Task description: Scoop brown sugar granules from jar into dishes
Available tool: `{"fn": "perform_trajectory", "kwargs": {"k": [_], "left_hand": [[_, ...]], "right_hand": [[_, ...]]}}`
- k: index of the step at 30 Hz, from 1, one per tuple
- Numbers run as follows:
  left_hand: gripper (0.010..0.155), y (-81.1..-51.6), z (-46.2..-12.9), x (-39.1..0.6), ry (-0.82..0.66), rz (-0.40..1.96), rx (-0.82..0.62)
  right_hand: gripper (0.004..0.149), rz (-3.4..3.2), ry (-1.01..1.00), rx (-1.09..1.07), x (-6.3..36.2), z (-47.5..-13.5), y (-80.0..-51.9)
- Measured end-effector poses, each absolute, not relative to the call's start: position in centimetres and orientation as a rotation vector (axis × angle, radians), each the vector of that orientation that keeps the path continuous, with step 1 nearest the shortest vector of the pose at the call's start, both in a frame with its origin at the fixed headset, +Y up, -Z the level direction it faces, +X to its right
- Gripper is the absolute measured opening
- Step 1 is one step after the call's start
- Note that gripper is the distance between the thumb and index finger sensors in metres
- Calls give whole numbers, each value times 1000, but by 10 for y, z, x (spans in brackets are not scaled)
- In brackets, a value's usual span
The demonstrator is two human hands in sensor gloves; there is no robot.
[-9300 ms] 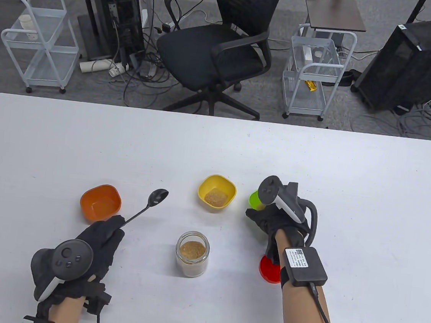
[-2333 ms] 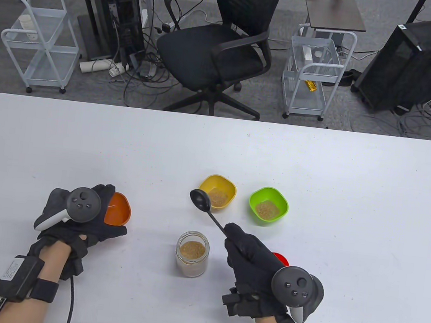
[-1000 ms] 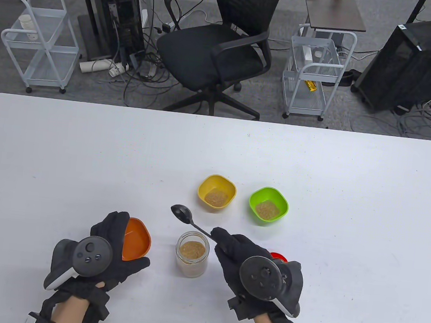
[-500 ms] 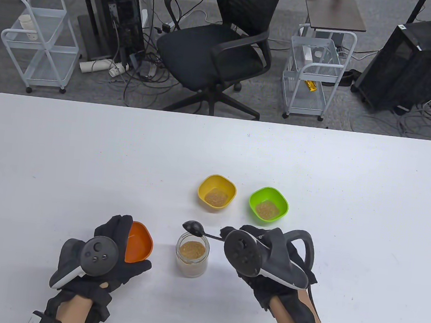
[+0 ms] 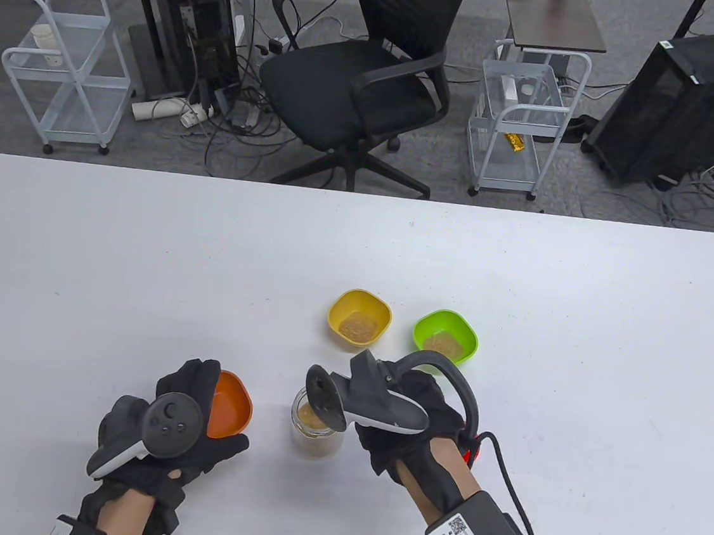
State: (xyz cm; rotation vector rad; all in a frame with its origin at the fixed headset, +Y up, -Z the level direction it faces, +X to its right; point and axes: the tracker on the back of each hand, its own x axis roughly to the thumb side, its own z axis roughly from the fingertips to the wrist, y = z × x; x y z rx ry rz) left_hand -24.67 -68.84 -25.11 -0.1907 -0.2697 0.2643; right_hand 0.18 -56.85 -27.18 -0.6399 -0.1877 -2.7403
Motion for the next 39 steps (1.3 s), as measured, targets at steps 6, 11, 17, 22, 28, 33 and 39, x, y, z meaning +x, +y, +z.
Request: {"fn": "perform_trajectory", "kwargs": {"k": [6, 11, 17, 22, 28, 33, 39], "left_hand": [[114, -689, -251, -247, -272, 263, -190], [114, -689, -251, -246, -279, 261, -195], [114, -690, -251, -246, -281, 257, -203], [114, -690, -252, -246, -287, 262, -205], [114, -690, -252, -246, -290, 263, -207], [114, -690, -252, -246, -292, 260, -205], [114, -690, -252, -247, -311, 276, -204]], "right_hand": [[36, -2642, -201, -665, -17, -272, -577], [37, -2715, -351, -690, -16, -279, -579], [37, -2942, -604, -662, 8, -302, -584], [38, -3110, -800, -641, 31, -316, -592], [37, -3216, -902, -585, 52, -321, -595], [37, -3258, -891, -550, 63, -319, -590], [37, -3317, -894, -524, 77, -317, -588]]}}
